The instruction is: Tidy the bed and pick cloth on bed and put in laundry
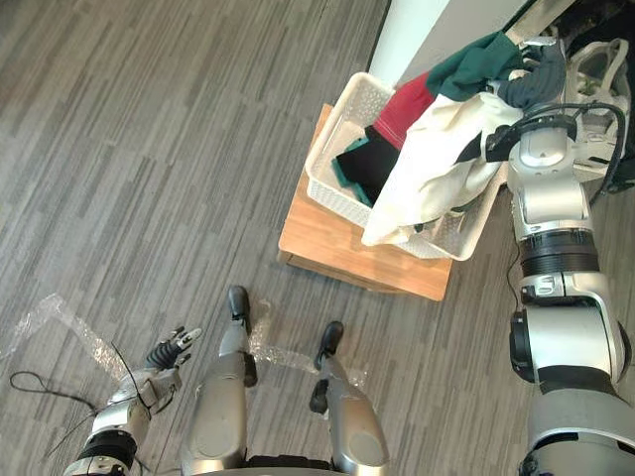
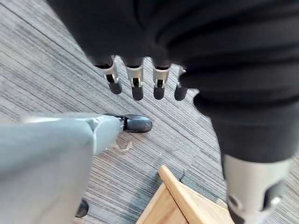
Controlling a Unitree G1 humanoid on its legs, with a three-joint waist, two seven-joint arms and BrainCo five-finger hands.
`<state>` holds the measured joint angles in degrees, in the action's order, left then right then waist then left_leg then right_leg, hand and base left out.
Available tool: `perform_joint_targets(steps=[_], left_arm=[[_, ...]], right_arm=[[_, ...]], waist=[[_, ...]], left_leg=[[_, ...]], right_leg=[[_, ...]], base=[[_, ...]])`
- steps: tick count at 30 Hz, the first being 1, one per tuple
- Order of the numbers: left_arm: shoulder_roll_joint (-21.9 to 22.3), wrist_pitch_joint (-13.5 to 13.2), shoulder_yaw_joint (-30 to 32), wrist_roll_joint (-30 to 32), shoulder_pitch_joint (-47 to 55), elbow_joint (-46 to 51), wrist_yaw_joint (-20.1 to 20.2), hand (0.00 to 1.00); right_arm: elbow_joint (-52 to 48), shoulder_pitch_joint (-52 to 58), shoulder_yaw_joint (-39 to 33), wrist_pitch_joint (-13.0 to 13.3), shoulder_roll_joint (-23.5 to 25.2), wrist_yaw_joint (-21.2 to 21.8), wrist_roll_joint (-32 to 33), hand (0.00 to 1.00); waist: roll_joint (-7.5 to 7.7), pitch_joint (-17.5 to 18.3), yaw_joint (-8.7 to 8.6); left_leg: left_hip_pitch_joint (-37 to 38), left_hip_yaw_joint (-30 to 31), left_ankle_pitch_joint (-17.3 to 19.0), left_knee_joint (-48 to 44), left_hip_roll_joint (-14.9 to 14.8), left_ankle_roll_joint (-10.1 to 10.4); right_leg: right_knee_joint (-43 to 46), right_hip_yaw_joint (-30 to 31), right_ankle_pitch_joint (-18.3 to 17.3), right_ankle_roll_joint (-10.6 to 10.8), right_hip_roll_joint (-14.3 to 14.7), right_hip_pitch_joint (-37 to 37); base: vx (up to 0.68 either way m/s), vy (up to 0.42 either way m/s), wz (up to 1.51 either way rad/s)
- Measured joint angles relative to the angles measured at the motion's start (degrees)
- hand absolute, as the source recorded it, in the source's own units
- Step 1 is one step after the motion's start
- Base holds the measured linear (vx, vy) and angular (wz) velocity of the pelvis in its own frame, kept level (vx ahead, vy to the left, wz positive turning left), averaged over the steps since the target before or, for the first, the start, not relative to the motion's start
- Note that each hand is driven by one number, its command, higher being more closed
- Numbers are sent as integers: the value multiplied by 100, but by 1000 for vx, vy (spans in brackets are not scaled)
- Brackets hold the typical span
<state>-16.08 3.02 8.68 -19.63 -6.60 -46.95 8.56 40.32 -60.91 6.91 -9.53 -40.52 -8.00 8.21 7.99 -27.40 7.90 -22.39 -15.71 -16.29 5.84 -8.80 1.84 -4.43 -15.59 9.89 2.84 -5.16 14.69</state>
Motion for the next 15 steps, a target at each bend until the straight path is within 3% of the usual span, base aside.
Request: perform_joint_targets(steps=[1, 7, 9, 11, 15], left_arm=[[15, -27, -86, -5, -41, -47, 5, 0], [137, -250, -411, -160, -374, -104, 18, 0], [128, -340, -411, -256, -374, -118, 22, 0], [178, -400, -416, -345, -372, -111, 67, 0], [313, -447, -426, -452, -331, 50, 147, 0]], right_arm=[[130, 15, 51, -18, 48, 89, 9, 0], [652, 291, 180, -218, 315, 680, 151, 0], [680, 398, 249, -190, 422, 763, 150, 0], [678, 561, 250, -8, 429, 798, 121, 0], [-168, 1488, 33, 654, 447, 653, -144, 0]], waist=[[-22, 0, 2], [-382, -78, 19], [-430, -86, -33], [-474, -75, -57], [-475, -76, -131]], left_leg=[[-32, 1, 0, -19, 25, -1], [-160, 48, 6, -10, 114, -4], [-163, 56, 7, -5, 109, -3], [-149, 59, 8, -6, 103, -2], [192, -55, 35, -21, 100, -16]], right_leg=[[2, 2, 10, 15, -21, 32], [40, -9, -25, 46, -109, 156], [43, -13, -42, 70, -103, 157], [46, -20, -49, 77, -99, 140], [61, 47, -79, 88, -114, -141]], base=[[34, 18, 1], [15, 15, 4], [-5, 4, 2], [0, 0, 0], [10, -4, -7]])
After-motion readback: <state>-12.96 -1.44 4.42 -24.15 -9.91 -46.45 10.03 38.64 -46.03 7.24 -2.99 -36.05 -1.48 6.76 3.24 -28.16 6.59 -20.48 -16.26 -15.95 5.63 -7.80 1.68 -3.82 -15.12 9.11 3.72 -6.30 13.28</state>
